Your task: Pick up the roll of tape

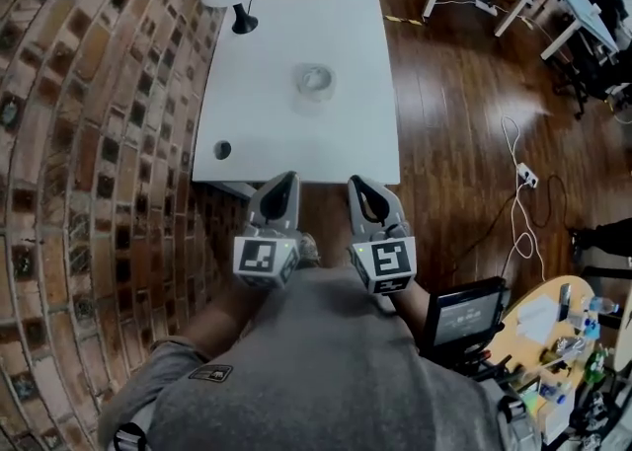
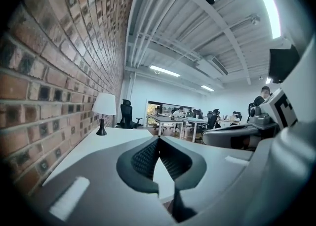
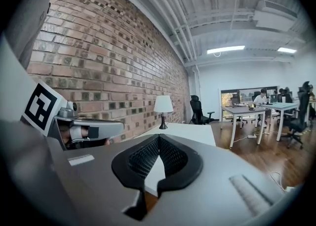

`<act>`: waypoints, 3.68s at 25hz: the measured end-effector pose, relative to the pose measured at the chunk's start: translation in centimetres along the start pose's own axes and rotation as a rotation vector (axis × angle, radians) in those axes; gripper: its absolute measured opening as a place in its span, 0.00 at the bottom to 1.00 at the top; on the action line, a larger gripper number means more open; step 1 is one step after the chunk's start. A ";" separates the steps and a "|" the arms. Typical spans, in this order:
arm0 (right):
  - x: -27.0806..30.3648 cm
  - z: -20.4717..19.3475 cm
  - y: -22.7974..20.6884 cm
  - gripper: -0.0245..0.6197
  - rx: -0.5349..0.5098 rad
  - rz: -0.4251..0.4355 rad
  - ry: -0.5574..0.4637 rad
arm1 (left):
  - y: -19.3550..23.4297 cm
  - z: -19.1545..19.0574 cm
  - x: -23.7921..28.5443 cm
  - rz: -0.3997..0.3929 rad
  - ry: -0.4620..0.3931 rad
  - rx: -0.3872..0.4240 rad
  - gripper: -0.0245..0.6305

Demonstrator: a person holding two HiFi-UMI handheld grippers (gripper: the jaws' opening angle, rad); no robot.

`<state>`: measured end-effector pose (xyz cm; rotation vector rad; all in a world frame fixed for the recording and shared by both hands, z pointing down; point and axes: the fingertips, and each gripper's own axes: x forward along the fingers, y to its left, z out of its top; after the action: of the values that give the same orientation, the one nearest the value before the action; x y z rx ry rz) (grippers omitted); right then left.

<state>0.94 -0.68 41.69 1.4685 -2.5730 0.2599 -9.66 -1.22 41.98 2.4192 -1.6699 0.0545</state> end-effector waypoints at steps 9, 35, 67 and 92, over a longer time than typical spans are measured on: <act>4.2 1.4 -0.3 0.06 -0.008 -0.082 0.013 | 4.1 0.5 3.3 -0.065 0.019 -0.003 0.04; 14.1 -0.7 -10.2 0.06 0.034 0.037 0.092 | 6.7 -1.9 14.7 0.109 0.143 0.011 0.04; 25.2 -8.9 -13.1 0.06 0.050 -0.031 0.359 | 14.4 -11.6 24.3 0.034 0.409 0.020 0.04; 33.0 -11.8 -14.1 0.36 -0.038 0.004 0.502 | 14.3 -13.8 29.7 -0.119 0.535 0.038 0.28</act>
<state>-2.76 -32.56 61.73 1.1963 -2.1629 0.5044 -11.05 -30.92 61.78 2.2490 -1.2893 0.6562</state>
